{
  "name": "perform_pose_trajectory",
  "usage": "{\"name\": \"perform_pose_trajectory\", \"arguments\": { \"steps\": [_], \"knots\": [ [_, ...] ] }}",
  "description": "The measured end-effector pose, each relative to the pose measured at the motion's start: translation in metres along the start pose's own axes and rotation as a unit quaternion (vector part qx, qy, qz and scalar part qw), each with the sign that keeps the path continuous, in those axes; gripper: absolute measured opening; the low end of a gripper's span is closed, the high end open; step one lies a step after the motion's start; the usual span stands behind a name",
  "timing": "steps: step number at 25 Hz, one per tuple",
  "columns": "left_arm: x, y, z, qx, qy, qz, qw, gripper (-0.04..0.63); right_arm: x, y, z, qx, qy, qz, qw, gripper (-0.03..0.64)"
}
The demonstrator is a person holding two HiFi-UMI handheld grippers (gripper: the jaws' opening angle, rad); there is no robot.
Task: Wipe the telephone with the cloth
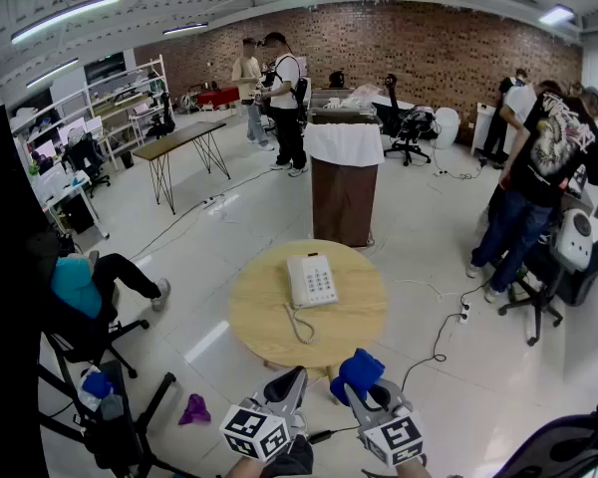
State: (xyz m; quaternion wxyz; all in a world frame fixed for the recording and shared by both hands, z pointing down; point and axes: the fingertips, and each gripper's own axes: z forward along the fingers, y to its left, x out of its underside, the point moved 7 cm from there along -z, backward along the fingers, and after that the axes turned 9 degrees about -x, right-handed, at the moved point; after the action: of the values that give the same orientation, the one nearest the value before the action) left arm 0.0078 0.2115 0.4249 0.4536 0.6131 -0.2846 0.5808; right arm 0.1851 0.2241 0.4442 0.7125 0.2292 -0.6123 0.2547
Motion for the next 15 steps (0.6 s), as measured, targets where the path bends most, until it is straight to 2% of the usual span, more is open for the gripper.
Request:
{"name": "perform_pose_trajectory", "arguments": {
  "steps": [8,15],
  "knots": [
    [-0.005,0.027,0.043,-0.007,-0.001,-0.007,1.0,0.0,-0.007,-0.031,0.036,-0.01,0.004,-0.011,1.0,0.071],
    [-0.011,0.059,0.09,0.002,0.008,-0.015,0.9998,0.0,-0.012,-0.059,0.08,-0.01,0.013,-0.008,1.0,0.071]
  ]
}}
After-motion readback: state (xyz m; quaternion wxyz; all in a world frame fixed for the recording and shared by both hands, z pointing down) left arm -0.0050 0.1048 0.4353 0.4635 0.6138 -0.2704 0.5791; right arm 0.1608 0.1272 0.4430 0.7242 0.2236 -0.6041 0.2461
